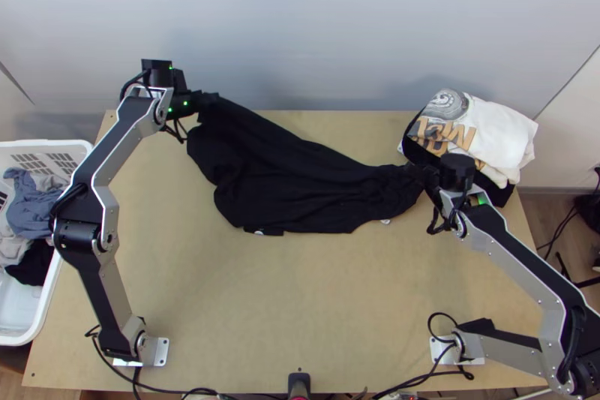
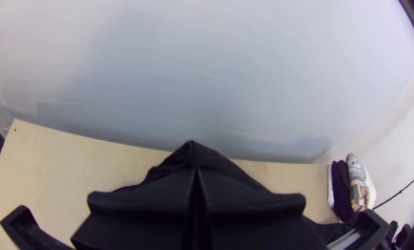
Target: Fold the t-shirt
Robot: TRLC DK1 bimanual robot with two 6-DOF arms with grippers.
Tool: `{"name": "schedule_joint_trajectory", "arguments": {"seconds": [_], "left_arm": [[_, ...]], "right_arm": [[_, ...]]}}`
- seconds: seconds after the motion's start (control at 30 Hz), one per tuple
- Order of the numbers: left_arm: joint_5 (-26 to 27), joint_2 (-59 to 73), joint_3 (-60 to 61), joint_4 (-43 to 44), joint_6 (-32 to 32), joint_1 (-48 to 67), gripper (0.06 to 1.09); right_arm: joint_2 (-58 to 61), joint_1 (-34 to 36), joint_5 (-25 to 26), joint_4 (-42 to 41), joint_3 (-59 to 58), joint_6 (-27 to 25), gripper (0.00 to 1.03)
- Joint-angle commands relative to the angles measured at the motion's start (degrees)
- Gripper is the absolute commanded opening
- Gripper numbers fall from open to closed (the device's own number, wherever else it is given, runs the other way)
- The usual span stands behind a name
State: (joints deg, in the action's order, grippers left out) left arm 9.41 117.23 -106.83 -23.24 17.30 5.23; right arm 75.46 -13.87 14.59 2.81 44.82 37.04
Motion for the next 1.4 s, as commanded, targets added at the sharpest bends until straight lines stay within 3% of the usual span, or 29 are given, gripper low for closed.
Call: {"name": "schedule_joint_trajectory", "arguments": {"seconds": [0.0, 0.27, 0.53, 0.6, 0.7, 0.73, 1.1, 1.37], "left_arm": [[0.3, 3.4, -0.1, 6.8, 4.4, 2.3, 0.09], [-0.5, 11.8, -1.6, 15.4, 6.9, 5.1, 0.09], [-4.0, 20.1, -13.5, 13.1, 10.7, 5.8, 0.13], [-4.1, 21.5, -16.7, 10.3, 10.6, 6.0, 0.38], [-3.6, 21.7, -19.5, 5.5, 8.8, 6.3, 0.99], [-3.3, 21.6, -19.7, 4.2, 7.6, 6.4, 1.04], [-1.1, 18.6, -20.0, -11.0, -4.6, 3.3, 1.04], [2.2, 18.8, -20.4, -13.1, -8.0, 1.5, 0.99]], "right_arm": [[-0.5, -0.8, 0.0, 0.0, -1.0, 0.1, 0.03], [-1.0, -1.6, 0.0, 0.0, -1.8, 0.1, 0.03], [-0.8, -2.3, 0.0, -0.9, -1.9, 0.1, 0.03], [-0.7, -2.5, 0.0, -2.0, -2.2, 0.0, 0.03], [-0.6, -2.5, 0.0, -3.4, -2.5, -0.2, 0.03], [-0.6, -2.5, 0.0, -3.4, -2.5, -0.3, 0.03], [-0.6, -2.6, 0.0, -4.3, -3.2, -0.6, 0.03], [-0.1, -2.7, 0.0, -5.5, -3.3, -0.5, 0.03]]}}
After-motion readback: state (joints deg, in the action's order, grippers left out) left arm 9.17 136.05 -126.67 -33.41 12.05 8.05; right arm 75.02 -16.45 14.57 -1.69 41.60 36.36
